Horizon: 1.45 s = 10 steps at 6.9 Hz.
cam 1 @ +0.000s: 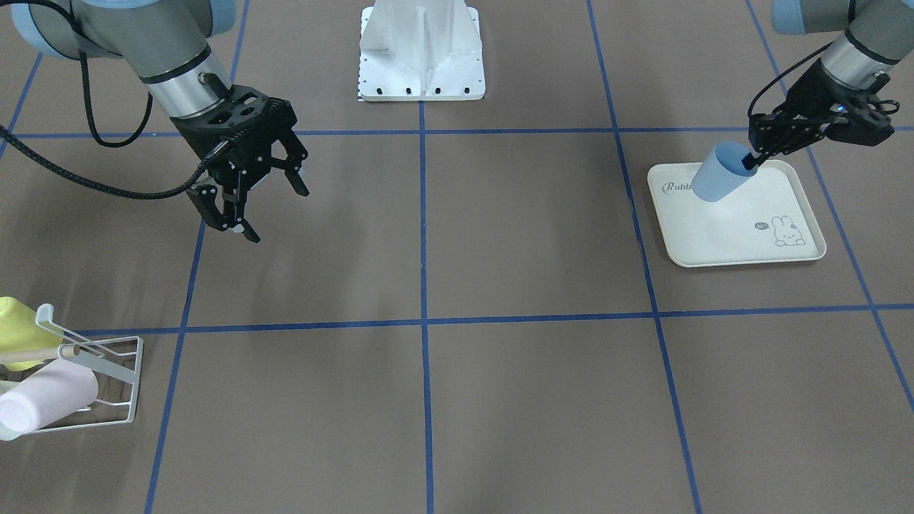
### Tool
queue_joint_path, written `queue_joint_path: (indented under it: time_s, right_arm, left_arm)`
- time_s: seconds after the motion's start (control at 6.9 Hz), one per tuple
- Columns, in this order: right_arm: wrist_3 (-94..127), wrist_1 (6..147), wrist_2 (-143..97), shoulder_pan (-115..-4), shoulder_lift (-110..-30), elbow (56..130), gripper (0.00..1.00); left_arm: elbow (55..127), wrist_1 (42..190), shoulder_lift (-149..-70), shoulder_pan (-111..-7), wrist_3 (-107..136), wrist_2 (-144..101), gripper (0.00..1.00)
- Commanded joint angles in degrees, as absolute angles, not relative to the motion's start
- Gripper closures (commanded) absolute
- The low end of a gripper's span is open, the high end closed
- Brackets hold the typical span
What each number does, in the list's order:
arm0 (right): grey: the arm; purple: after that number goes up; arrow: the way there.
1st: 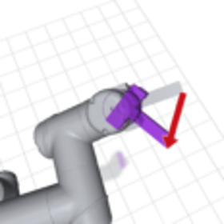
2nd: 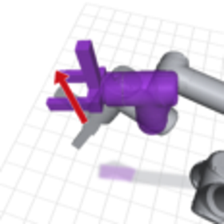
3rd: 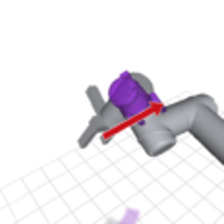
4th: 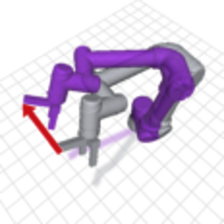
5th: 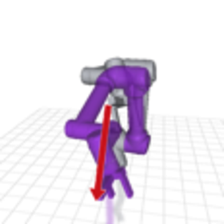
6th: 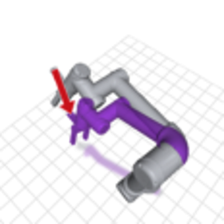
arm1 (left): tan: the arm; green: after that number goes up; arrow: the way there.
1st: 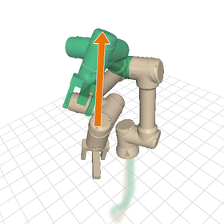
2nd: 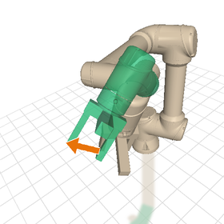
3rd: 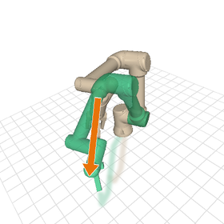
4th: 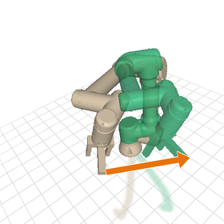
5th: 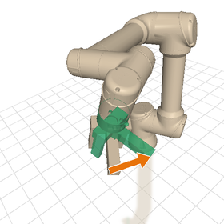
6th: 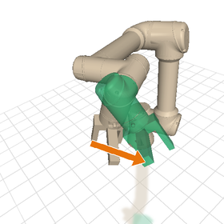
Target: Transfer IKEA cup to right arm and place on rack
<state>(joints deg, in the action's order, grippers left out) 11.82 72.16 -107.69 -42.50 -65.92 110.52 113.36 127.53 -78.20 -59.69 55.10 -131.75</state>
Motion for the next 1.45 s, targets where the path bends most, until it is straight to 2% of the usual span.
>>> queue_joint_path:
  time_s: [0.0, 0.43, 0.72, 1.16, 1.3]
  right_arm:
    - [14.0, 57.5, -104.8, -40.2, -65.9, 105.4, 0.01]
    - [14.1, 47.7, -99.3, -35.4, -65.7, 104.6, 0.01]
    - [14.1, 39.4, -94.2, -31.0, -62.9, 101.1, 0.01]
    - [14.1, 37.6, -84.8, -24.2, -59.0, 100.8, 0.01]
    - [14.0, 37.5, -83.2, -22.8, -58.6, 100.8, 0.01]
  left_arm:
    - [114.1, 126.5, -85.1, -62.9, 61.9, -140.3, 1.0]
    - [114.9, 127.6, -98.0, -62.8, 85.3, -143.1, 1.0]
    - [114.7, 131.5, -102.3, -62.3, 94.8, -143.0, 1.0]
    - [113.5, 133.1, -109.7, -56.0, 105.3, -141.7, 1.0]
    - [113.1, 133.1, -110.0, -54.5, 105.3, -139.7, 1.0]
